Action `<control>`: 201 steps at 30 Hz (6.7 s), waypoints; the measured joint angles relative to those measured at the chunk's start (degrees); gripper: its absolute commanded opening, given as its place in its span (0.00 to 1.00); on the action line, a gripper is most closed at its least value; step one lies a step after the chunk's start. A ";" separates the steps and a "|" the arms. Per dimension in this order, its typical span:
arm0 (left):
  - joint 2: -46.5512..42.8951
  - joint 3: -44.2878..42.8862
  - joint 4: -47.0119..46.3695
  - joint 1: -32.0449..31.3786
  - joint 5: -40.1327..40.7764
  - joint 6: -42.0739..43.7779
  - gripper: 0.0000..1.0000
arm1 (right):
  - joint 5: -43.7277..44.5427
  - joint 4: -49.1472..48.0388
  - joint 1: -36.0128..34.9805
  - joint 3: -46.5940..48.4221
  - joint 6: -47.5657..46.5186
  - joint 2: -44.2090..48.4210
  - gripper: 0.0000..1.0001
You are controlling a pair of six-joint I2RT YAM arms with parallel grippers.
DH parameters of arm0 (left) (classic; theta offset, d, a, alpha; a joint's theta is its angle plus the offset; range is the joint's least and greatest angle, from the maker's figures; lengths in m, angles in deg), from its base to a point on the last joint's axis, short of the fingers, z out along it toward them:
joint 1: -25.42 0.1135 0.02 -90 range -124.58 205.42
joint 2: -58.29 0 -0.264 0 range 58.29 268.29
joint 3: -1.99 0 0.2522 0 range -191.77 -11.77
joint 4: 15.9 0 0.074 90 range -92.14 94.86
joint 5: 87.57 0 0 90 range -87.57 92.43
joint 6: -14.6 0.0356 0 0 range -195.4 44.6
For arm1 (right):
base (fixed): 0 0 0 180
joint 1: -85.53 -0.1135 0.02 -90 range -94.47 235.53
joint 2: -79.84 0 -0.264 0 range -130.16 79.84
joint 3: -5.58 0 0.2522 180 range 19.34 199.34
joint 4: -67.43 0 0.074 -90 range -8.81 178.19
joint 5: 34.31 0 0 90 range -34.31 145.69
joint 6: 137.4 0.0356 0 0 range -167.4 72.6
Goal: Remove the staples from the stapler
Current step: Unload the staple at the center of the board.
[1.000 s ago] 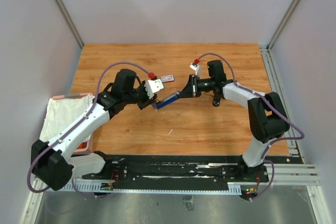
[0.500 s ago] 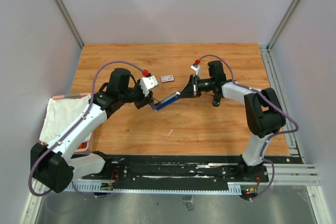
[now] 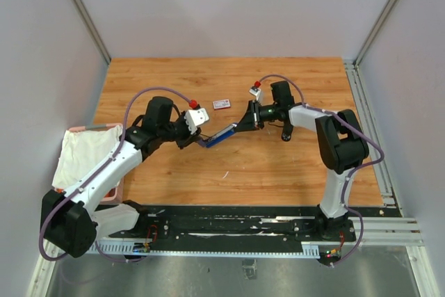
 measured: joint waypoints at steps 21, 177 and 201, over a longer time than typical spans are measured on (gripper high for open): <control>-0.50 5.33 -4.33 0.24 4.66 2.64 0.00 | 3.67 8.96 -0.02 4.33 -4.17 -6.40 0.41; -1.03 -8.15 5.79 0.35 3.61 -3.04 0.00 | 7.80 18.84 0.22 14.71 -24.26 0.33 0.71; 3.13 -18.82 6.88 0.39 8.79 -18.14 0.00 | 22.77 -2.86 -11.89 -6.56 -49.81 20.59 0.75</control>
